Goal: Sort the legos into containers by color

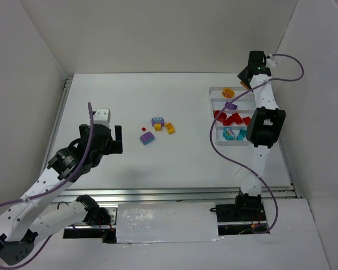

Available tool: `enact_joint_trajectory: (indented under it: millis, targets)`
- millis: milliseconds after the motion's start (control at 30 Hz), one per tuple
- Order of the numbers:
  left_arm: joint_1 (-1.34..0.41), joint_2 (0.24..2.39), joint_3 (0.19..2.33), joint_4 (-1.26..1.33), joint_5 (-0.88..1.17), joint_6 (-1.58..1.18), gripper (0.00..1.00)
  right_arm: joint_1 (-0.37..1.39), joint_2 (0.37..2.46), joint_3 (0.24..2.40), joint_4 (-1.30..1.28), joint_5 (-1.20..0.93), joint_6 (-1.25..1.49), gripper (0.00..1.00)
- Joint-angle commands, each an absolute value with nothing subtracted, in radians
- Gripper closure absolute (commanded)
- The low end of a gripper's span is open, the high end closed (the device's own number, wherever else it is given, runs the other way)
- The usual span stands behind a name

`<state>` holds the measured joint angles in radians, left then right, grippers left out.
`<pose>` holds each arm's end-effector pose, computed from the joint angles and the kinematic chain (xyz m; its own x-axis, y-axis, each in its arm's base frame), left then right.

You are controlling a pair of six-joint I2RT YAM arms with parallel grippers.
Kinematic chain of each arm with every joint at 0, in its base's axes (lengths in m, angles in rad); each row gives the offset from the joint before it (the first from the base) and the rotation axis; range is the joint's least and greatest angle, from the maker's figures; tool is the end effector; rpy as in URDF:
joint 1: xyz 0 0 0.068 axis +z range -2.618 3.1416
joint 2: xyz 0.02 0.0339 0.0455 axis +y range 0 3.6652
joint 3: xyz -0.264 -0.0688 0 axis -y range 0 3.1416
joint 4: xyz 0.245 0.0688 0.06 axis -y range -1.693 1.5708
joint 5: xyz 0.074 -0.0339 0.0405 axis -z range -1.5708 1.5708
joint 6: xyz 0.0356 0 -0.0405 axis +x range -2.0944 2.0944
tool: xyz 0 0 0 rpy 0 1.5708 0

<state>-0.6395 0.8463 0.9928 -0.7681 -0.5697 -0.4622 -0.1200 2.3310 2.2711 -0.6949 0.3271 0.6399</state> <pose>0.1424 -0.0820 0.3458 -0.4854 -0.1069 -0.8677 -0.0735 0.9940 -0.0814 0.5234 -0.0746 0.2762 -0.3392 0.6105 -0.7157 0.6835 0.6827 0.2584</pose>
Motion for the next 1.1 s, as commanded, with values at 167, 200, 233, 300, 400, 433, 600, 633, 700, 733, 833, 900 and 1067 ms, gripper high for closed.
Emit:
enact_joint_trajectory:
  millis: [167, 200, 233, 300, 400, 433, 600, 633, 700, 733, 833, 900, 1067]
  targets:
    - [-0.623, 0.864, 1.002, -0.666, -0.523, -0.428, 0.01, -0.140, 2.410, 2.310, -0.672, 0.331, 0.549, 0.79]
    - [-0.623, 0.865, 1.000, -0.666, -0.517, -0.426, 0.01, -0.141, 2.422, 2.310, -0.666, 0.331, 0.543, 0.78]
    - [-0.623, 0.865, 1.000, -0.666, -0.514, -0.426, 0.01, -0.144, 2.428, 2.316, -0.666, 0.330, 0.542, 0.76]
    - [-0.620, 0.862, 0.999, -0.661, -0.512, -0.425, 0.00, -0.149, 2.439, 2.318, -0.658, 0.325, 0.541, 0.61]
    - [-0.608, 0.864, 0.996, -0.655, -0.492, -0.419, 0.01, -0.153, 2.445, 2.319, -0.638, 0.313, 0.537, 0.48]
    - [-0.604, 0.865, 0.994, -0.653, -0.488, -0.416, 0.01, -0.155, 2.447, 2.325, -0.635, 0.310, 0.532, 0.46]
    - [-0.591, 0.884, 0.996, -0.647, -0.456, -0.410, 0.01, -0.158, 2.462, 2.378, -0.627, 0.304, 0.520, 0.43]
    - [-0.589, 0.885, 0.994, -0.646, -0.451, -0.410, 0.00, -0.161, 2.461, 2.379, -0.621, 0.301, 0.517, 0.43]
    - [-0.588, 0.885, 0.994, -0.647, -0.446, -0.408, 0.01, -0.164, 2.459, 2.379, -0.612, 0.295, 0.515, 0.43]
    - [-0.588, 0.884, 0.994, -0.646, -0.446, -0.408, 0.00, -0.167, 2.457, 2.379, -0.603, 0.295, 0.511, 0.43]
    - [-0.587, 0.882, 0.992, -0.644, -0.443, -0.408, 0.00, -0.173, 2.465, 2.381, -0.585, 0.279, 0.502, 0.42]
    - [-0.586, 0.881, 0.991, -0.646, -0.443, -0.407, 0.00, -0.173, 2.476, 2.387, -0.583, 0.276, 0.502, 0.36]
    - [-0.586, 0.876, 0.988, -0.643, -0.439, -0.405, 0.00, -0.175, 2.496, 2.388, -0.566, 0.255, 0.502, 0.00]
